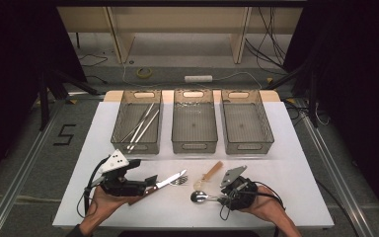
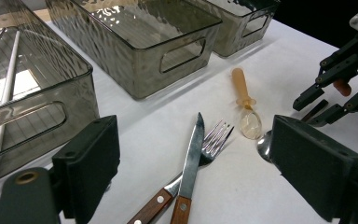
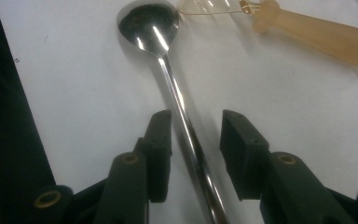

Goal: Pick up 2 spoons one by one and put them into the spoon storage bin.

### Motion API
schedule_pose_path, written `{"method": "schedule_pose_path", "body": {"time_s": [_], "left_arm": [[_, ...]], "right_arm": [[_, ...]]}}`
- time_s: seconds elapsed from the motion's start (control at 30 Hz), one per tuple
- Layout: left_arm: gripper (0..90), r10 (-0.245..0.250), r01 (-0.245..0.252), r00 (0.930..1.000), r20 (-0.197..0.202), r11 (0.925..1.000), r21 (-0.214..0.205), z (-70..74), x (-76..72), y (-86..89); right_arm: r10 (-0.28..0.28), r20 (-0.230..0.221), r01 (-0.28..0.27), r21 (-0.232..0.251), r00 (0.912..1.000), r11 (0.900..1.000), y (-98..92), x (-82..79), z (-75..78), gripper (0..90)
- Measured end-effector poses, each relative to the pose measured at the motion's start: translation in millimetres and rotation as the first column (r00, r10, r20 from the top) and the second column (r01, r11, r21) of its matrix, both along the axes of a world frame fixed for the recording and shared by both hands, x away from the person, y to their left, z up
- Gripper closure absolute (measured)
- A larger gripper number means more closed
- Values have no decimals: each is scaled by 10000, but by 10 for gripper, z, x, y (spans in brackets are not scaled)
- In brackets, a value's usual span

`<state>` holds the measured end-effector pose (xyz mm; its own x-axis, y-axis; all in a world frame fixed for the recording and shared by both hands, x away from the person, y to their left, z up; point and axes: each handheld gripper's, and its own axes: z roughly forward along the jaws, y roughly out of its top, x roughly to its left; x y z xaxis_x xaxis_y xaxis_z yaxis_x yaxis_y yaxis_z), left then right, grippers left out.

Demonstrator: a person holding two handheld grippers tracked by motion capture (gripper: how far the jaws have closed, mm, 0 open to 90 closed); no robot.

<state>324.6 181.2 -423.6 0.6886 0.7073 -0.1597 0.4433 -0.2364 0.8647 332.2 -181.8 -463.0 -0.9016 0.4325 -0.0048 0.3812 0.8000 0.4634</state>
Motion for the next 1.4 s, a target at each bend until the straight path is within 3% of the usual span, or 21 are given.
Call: {"method": "schedule_pose_path", "body": {"time_s": [0.13, 0.57, 0.9, 1.17, 1.4], "left_arm": [[159, -73, 73, 10000, 56, 9999, 74, 2, -6, -9], [158, -133, 129, 9998, 138, 9995, 290, -9, -12, -8], [159, -110, 103, 9998, 187, 9993, 350, -10, -17, -14], [159, -94, 86, 9997, 227, 9993, 359, -5, -18, -2], [159, 2, -8, 9996, 269, 9997, 246, 0, -15, 14]], "right_arm": [[301, 49, -300, -168, 9995, 9994, 21, 6, -14, 698], [517, -144, -523, -501, 9986, 9974, 142, 15, -21, 798], [1040, 90, -1031, -731, 9945, 9920, 173, -12, -9, 857], [1199, 96, -1191, -625, 9927, 9909, 188, -54, 58, 870], [1137, 396, -1128, -247, 9927, 9933, 174, -57, 207, 900]]}}
